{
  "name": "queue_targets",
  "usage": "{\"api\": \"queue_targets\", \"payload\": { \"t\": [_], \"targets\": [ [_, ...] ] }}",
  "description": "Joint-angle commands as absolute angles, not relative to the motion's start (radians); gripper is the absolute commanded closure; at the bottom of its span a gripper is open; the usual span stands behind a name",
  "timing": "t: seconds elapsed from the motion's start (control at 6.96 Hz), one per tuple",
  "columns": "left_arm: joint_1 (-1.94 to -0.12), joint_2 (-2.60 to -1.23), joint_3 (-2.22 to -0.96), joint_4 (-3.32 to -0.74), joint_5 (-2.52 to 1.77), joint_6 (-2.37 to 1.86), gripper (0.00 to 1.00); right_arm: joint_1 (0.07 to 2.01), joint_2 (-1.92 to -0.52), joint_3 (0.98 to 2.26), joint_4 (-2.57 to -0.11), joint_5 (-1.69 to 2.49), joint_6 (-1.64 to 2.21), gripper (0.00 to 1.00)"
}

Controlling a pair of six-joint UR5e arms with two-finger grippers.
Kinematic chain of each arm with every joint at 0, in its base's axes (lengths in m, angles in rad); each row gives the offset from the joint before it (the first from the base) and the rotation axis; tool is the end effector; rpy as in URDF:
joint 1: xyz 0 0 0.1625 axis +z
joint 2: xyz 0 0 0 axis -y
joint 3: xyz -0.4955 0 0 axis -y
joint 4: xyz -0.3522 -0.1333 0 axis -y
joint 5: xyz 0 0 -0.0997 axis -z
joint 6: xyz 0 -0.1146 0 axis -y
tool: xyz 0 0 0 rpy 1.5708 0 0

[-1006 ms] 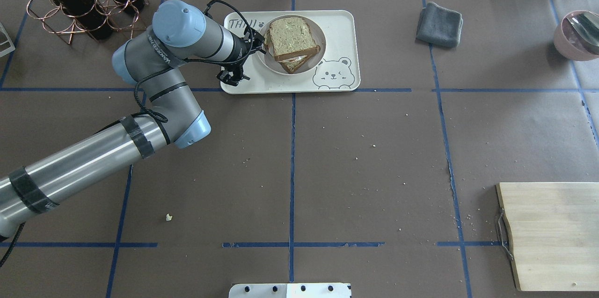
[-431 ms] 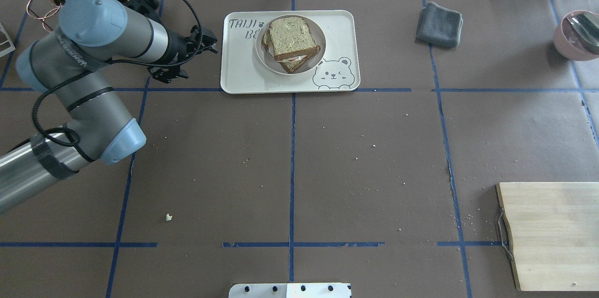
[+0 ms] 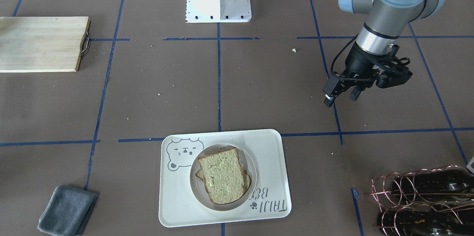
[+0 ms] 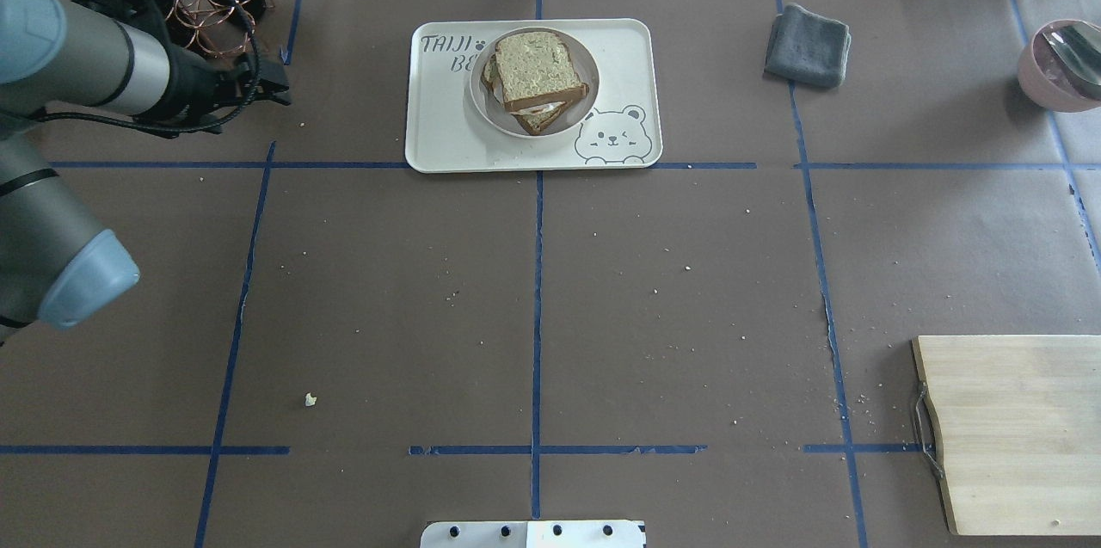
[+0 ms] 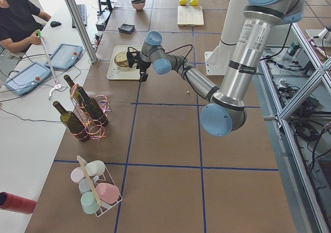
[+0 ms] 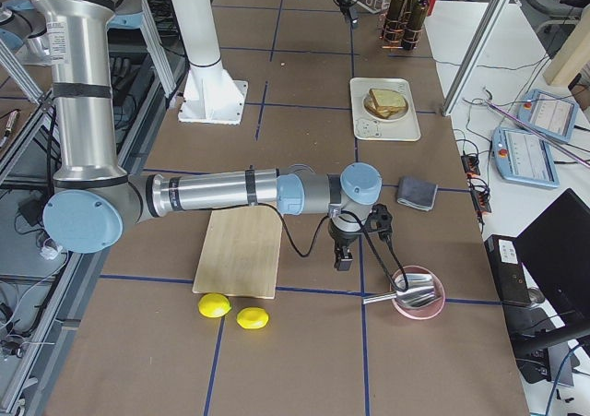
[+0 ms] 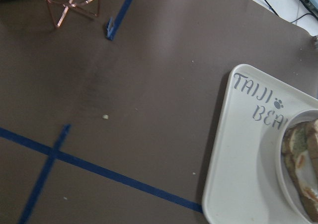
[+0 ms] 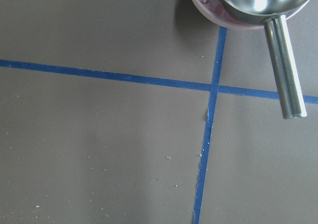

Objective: Make sandwich and place on tray

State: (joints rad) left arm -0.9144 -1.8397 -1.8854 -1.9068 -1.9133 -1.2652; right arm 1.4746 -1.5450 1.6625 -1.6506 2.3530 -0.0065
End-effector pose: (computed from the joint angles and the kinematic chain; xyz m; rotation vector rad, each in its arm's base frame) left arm 0.2739 -0.5109 0.4323 0.2625 0.9341 -0.4034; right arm 0.0076 -0.4681 0.6940 0.0007 -0.7834 -0.1121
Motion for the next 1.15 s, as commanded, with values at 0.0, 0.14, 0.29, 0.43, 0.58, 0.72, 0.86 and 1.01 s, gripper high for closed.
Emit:
{"api": "queue_targets", "payload": {
  "t": [0.0, 0.14, 0.29, 0.43, 0.58, 0.72, 0.86, 1.01],
  "targets": [
    [-1.065, -1.674, -1.959, -1.864, -1.92, -0.835, 0.0, 1.537, -1.546, 1.655, -1.651, 2.356, -0.006, 0.0],
    [-1.133, -1.601, -1.957, -1.864, -1.98, -0.637, 0.0, 1.551, -1.546, 1.655, -1.652, 2.359, -0.005, 0.0],
    [-1.234, -1.544, -1.956, -1.864, -2.015, -0.445, 0.0, 1.555, -1.548, 1.657, -1.651, 2.359, -0.005, 0.0],
    [-1.29, -1.523, -1.939, -1.805, -2.089, -0.255, 0.0, 1.555, -1.548, 1.658, -1.651, 2.361, -0.005, 0.0],
    [-1.34, -1.532, -1.931, -1.686, -2.106, -0.1, 0.0, 1.562, -1.548, 1.658, -1.651, 2.365, -0.006, 0.0],
    [-1.427, -1.537, -1.89, -1.64, -2.111, 0.064, 0.0, 1.568, -1.548, 1.661, -1.651, 2.384, -0.006, 0.0],
    [-1.5, -1.54, -1.823, -1.637, -2.129, 0.178, 0.0, 1.568, -1.549, 1.661, -1.651, 2.397, -0.006, 0.0],
    [-1.503, -1.542, -1.818, -1.638, -2.188, 0.189, 0.0, 1.568, -1.552, 1.661, -1.651, 2.41, -0.006, 0.0]
  ]
}}
